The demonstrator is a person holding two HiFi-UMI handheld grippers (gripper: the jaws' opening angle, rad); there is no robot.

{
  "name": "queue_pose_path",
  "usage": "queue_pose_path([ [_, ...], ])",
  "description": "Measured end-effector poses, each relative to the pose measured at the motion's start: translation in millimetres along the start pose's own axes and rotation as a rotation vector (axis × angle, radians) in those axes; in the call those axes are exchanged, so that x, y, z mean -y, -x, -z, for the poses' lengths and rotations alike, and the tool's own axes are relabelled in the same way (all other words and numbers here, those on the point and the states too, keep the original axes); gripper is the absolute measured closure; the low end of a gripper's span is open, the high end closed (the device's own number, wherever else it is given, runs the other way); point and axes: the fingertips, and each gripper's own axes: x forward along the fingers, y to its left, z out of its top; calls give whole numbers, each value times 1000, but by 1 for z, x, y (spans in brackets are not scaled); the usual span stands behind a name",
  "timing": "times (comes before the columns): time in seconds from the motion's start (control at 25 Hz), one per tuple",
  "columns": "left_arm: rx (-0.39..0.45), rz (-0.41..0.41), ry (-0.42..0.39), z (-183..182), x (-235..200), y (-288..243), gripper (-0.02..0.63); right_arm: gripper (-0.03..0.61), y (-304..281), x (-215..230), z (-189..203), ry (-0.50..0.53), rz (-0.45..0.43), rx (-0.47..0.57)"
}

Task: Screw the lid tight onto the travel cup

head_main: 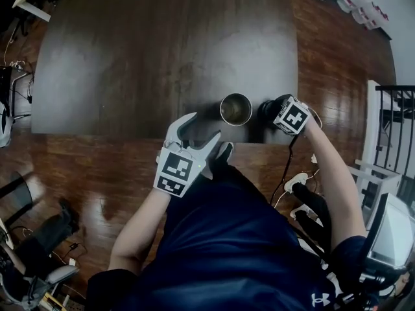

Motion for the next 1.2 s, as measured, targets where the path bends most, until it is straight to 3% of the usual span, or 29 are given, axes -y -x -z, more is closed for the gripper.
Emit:
queue_pose_path([
  [0.16,-5,2,-7,1,0,-3,331,238,2,0,-2,31,-10,-7],
  [0.36,-7,17,-41,2,1,-6,331,239,44,-6,-28,-4,7,200],
  [0.48,-25,26,-64,4,-2,-11,331,239,97,-19,-56,86,49,296],
  [0.64,-41,80,-150,5,6,-24,330,239,173,-53,-96,262,58,347],
  [0.76,-49,129,-239,6,12,-37,269,239,207,-75,-130,433,50,337],
  [0.92,-60,202,-352,5,20,-63,220,239,203,-93,-161,617,21,252],
  [1.2,-101,314,-521,10,32,-96,202,239,164,-105,-171,817,-7,61],
])
